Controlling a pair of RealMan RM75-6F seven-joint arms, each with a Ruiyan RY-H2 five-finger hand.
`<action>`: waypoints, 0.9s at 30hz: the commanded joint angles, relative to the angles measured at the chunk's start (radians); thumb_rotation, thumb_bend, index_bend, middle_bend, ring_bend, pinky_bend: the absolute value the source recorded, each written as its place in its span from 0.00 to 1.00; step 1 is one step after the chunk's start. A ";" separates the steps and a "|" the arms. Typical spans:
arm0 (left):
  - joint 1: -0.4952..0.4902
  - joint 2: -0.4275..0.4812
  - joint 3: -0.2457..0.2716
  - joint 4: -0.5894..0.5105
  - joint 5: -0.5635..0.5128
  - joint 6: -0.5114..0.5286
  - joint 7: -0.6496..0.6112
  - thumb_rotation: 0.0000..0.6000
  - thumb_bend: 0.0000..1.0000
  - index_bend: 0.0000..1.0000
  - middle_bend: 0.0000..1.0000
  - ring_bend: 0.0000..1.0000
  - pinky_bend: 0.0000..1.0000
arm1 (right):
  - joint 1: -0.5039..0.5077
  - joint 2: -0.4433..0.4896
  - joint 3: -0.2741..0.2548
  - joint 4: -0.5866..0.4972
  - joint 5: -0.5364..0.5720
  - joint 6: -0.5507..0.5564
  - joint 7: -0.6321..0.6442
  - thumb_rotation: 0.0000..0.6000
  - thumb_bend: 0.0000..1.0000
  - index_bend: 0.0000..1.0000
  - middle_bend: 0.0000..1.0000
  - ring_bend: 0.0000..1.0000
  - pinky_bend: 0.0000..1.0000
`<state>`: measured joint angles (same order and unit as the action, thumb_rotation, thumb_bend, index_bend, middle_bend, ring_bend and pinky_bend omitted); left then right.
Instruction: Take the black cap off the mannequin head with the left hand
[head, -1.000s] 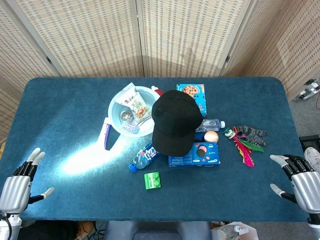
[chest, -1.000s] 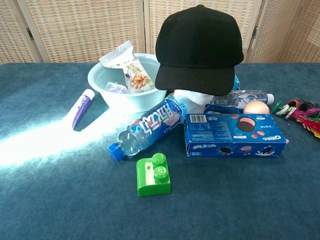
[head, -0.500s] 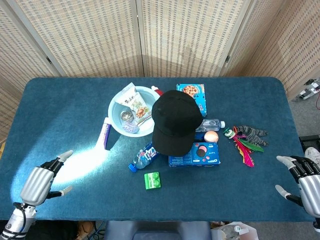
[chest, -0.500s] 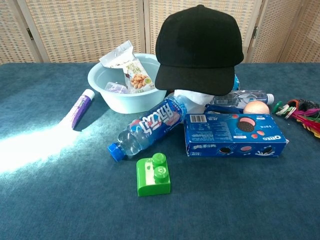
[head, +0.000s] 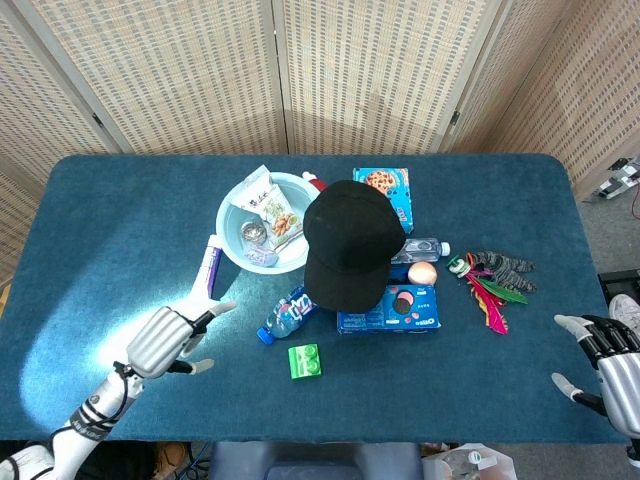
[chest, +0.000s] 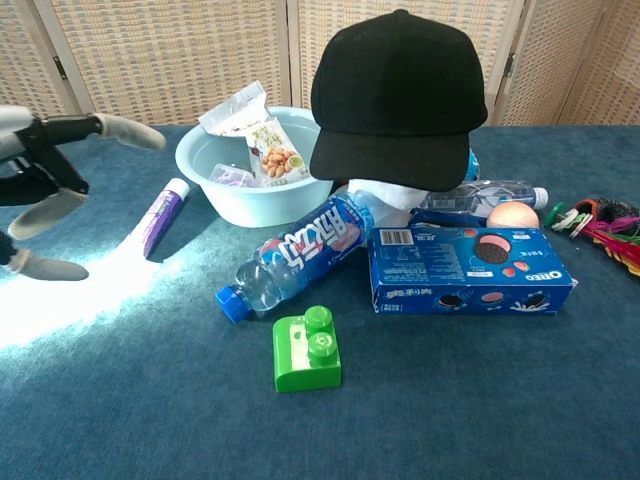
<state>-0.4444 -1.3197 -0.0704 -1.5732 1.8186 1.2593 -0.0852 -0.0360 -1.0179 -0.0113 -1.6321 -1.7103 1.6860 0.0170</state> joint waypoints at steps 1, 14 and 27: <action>-0.059 -0.084 -0.022 0.079 0.034 0.001 -0.024 1.00 0.02 0.21 0.93 0.99 1.00 | -0.002 0.000 -0.001 0.002 0.003 -0.002 0.001 1.00 0.11 0.25 0.29 0.22 0.26; -0.198 -0.363 -0.090 0.372 0.039 0.094 -0.064 1.00 0.02 0.36 0.98 1.00 1.00 | -0.006 -0.007 0.000 0.018 0.023 -0.017 0.013 1.00 0.11 0.25 0.29 0.22 0.26; -0.341 -0.512 -0.130 0.522 -0.003 0.075 -0.049 1.00 0.05 0.38 0.98 1.00 1.00 | -0.005 -0.004 0.006 0.025 0.049 -0.036 0.020 1.00 0.11 0.25 0.29 0.22 0.26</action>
<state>-0.7762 -1.8227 -0.1991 -1.0592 1.8189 1.3386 -0.1360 -0.0409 -1.0222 -0.0057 -1.6074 -1.6619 1.6502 0.0364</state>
